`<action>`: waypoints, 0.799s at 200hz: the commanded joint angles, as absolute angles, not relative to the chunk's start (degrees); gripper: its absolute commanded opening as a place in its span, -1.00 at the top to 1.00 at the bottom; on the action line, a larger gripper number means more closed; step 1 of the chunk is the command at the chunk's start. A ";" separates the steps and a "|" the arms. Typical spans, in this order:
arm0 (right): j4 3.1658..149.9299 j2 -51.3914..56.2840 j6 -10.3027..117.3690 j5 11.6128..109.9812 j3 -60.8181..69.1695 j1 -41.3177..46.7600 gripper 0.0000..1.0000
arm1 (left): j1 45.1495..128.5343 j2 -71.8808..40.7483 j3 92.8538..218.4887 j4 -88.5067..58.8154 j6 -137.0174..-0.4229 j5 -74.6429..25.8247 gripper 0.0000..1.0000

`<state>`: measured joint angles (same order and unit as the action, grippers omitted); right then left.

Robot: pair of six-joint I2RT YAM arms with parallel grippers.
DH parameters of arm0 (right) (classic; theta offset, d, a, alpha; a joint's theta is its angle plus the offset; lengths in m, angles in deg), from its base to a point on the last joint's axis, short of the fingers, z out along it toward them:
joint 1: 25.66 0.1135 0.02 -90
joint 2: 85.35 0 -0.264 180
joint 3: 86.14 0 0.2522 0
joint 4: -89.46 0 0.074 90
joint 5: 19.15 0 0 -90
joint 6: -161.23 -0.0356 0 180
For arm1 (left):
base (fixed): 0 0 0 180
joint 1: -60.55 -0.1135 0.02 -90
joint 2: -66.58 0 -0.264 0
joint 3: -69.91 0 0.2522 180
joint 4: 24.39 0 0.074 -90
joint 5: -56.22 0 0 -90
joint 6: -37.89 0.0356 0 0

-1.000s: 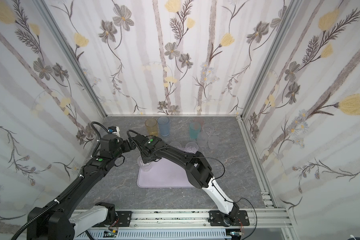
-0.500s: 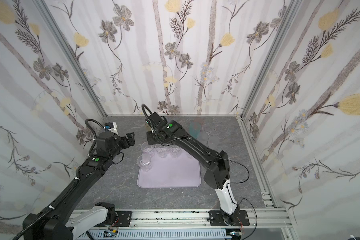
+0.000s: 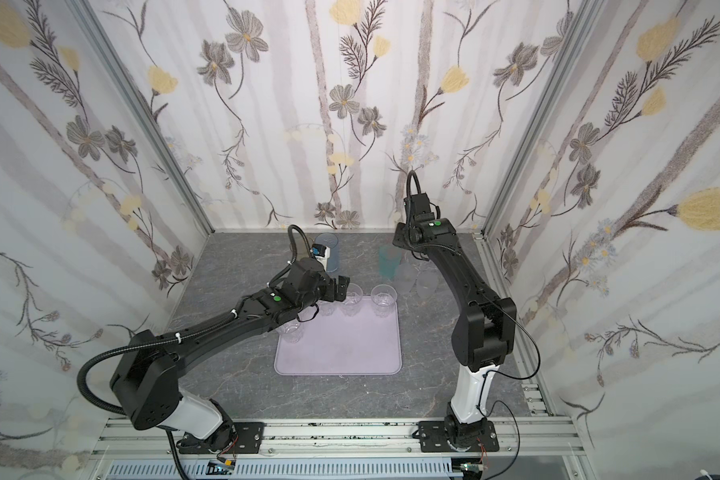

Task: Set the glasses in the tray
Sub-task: 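Move the right gripper back to a clear glass near the pink cup and grasp it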

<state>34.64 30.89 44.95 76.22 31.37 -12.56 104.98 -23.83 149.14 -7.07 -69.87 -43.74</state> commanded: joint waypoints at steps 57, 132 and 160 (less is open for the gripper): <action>42.19 38.34 46.92 71.30 27.29 -23.13 0.20 | 107.15 -31.54 155.69 -7.92 -70.41 -42.46 -1.00; 44.43 45.93 46.91 67.10 30.52 -24.34 0.34 | 107.07 -33.10 157.41 -7.81 -71.98 -42.48 -1.00; 45.53 46.93 46.67 66.38 30.54 -24.43 0.40 | 107.05 -32.68 157.41 -7.64 -72.05 -43.20 -1.00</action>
<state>41.68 46.24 46.72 68.15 30.03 -24.36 107.05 -33.10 156.90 -6.94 -71.42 -41.73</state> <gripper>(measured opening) 0.313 0.997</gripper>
